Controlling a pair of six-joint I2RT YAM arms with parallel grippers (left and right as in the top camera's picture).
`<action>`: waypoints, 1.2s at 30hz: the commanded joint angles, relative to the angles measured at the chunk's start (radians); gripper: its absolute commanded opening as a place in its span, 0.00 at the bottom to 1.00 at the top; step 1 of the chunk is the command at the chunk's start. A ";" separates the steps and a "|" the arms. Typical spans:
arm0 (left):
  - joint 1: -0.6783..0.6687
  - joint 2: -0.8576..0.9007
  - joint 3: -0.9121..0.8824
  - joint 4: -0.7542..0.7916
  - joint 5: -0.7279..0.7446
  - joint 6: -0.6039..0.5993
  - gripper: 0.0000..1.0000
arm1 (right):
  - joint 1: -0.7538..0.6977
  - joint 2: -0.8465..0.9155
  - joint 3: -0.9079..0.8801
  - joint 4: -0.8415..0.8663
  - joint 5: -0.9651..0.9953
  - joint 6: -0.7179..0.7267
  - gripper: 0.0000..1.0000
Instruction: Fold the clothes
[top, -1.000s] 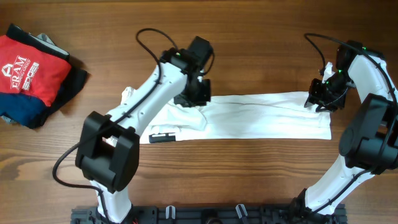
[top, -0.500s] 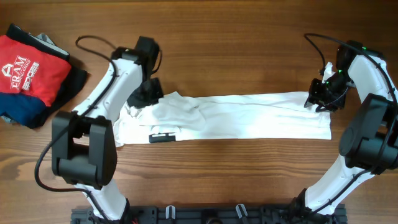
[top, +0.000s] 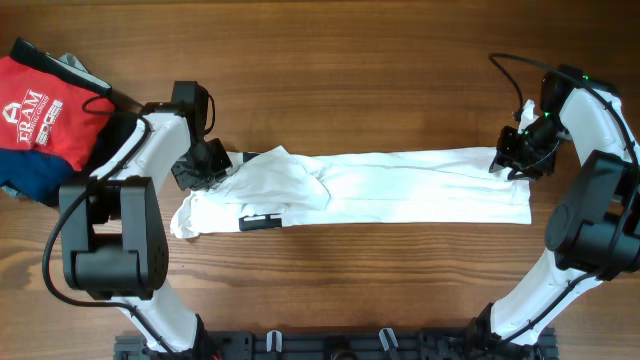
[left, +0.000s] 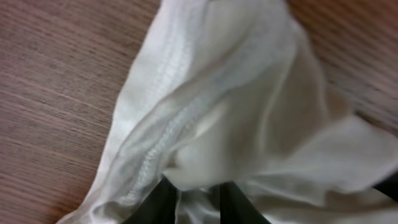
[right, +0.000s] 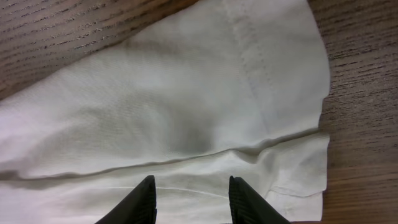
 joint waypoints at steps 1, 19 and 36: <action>0.007 -0.107 0.098 -0.006 0.056 0.039 0.28 | 0.002 -0.025 -0.010 0.002 -0.016 -0.010 0.38; 0.050 0.003 0.116 0.094 -0.034 0.068 0.34 | 0.002 -0.025 -0.010 0.008 -0.035 -0.011 0.38; 0.050 0.064 0.114 0.134 -0.015 0.091 0.33 | 0.004 -0.024 -0.146 0.155 -0.035 -0.010 0.39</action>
